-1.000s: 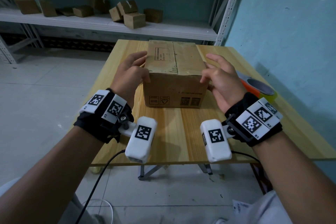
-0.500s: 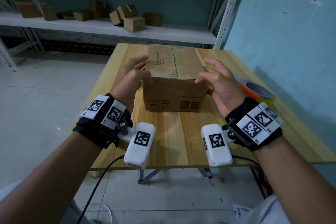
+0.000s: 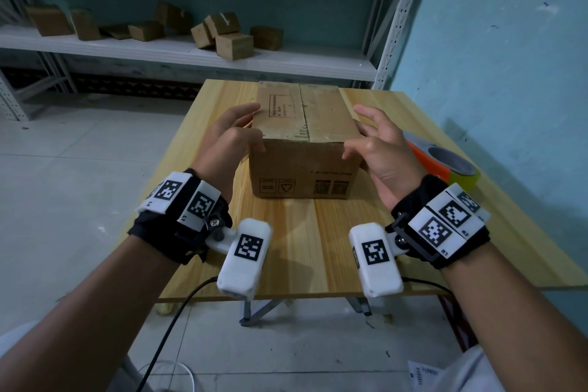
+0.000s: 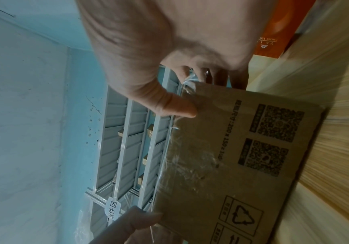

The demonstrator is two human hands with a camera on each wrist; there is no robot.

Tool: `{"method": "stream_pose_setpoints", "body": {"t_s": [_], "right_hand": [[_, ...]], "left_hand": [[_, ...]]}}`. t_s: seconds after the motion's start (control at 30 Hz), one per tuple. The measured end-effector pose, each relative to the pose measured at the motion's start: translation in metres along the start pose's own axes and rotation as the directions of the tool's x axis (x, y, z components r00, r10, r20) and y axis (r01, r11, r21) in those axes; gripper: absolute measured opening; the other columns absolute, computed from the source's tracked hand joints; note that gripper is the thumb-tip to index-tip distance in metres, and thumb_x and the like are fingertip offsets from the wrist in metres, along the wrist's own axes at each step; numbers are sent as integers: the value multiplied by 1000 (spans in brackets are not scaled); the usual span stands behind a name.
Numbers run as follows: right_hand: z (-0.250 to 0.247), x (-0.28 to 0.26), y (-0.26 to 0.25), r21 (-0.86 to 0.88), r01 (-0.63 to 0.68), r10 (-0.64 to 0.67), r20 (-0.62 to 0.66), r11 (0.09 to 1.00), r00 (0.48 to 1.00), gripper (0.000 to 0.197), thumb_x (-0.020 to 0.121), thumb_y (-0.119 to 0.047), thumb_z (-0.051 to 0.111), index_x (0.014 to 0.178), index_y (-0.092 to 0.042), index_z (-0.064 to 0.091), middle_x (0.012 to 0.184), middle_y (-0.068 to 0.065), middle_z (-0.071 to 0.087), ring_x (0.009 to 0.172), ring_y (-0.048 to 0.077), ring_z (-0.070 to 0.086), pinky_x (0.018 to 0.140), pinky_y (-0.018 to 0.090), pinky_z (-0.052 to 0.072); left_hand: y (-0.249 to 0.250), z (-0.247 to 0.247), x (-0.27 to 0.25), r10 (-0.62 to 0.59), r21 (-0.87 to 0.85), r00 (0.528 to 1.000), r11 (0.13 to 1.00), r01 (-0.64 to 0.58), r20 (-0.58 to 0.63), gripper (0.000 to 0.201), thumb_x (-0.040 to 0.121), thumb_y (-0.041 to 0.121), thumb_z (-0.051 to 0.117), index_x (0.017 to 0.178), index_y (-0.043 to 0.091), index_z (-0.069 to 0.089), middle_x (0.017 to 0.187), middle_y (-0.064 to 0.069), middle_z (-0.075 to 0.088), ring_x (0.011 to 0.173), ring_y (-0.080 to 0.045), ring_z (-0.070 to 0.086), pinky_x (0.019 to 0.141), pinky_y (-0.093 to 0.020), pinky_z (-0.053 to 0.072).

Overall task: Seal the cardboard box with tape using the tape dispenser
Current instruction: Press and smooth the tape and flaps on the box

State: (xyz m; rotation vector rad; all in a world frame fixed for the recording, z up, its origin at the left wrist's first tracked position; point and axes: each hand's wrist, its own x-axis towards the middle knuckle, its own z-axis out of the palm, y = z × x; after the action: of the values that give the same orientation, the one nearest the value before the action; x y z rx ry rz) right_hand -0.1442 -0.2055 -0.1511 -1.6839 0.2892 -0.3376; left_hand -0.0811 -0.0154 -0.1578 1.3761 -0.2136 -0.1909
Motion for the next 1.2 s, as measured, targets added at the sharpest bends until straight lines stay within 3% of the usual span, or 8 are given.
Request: {"method": "stream_pose_setpoints", "body": {"t_s": [0.13,0.5,0.67,0.77,0.87,1.0,1.1,1.2], "right_hand": [[1,-1,-2,27,-18,18,-8,999,1000,75,74,-4,67,143,-21,41,119,-4,66,117,18,55,110,43,39],[-2,2,2,18,-16,17,-27,1000,1000,78,75,13,52,144,-20,40,132,3,59,118,20,55,105,41,46],[-15,6,-7,120,-16,17,-5,993,1000,55,85,-7,57,140,-11,47,121,9,62,116,22,58,99,40,48],[-28,9,-9,-66,79,-85,-98,995,992,31,93,-20,54,123,-14,60,116,1,64,112,15,60,102,40,48],[-36,7,-6,-270,156,-199,-138,950,970,15,93,-20,57,104,-16,66,104,-1,66,102,14,62,89,33,54],[-35,0,-6,-305,185,-207,-42,934,977,7,91,-18,61,91,-12,65,92,5,66,87,17,64,73,30,55],[-36,-1,-5,-369,202,-209,19,907,978,7,86,-17,66,87,-12,62,81,2,63,78,17,62,71,33,54],[-35,-3,-3,-401,199,-194,55,894,980,14,82,-21,73,83,-13,62,78,5,64,80,19,63,77,40,55]], "left_hand": [[2,0,-1,-16,-23,1000,1000,15,-20,63,60,4,50,122,18,57,125,-3,58,113,-20,54,80,-29,40],[0,0,1,16,23,999,1000,-15,-28,62,74,-12,41,127,17,53,125,0,57,112,-16,53,79,-27,43],[5,-6,1,44,46,999,998,-43,-31,65,64,8,52,128,20,51,131,1,53,117,-17,52,95,-34,45],[12,-15,1,123,156,989,982,-110,-77,55,72,11,55,125,24,53,131,3,53,119,-15,50,101,-37,43],[14,-23,1,204,329,970,932,-150,-135,37,82,9,58,116,23,58,120,2,57,113,-16,53,99,-42,45],[11,-27,-2,265,523,957,836,-165,-122,20,83,15,63,101,21,58,105,1,57,101,-18,55,87,-40,50],[9,-28,-9,227,578,972,802,-151,-60,11,81,22,63,91,19,59,98,-2,61,96,-22,59,82,-41,52],[11,-27,-18,176,597,984,792,-130,-19,25,70,34,62,88,17,60,95,-6,65,91,-24,63,82,-44,53]]}}
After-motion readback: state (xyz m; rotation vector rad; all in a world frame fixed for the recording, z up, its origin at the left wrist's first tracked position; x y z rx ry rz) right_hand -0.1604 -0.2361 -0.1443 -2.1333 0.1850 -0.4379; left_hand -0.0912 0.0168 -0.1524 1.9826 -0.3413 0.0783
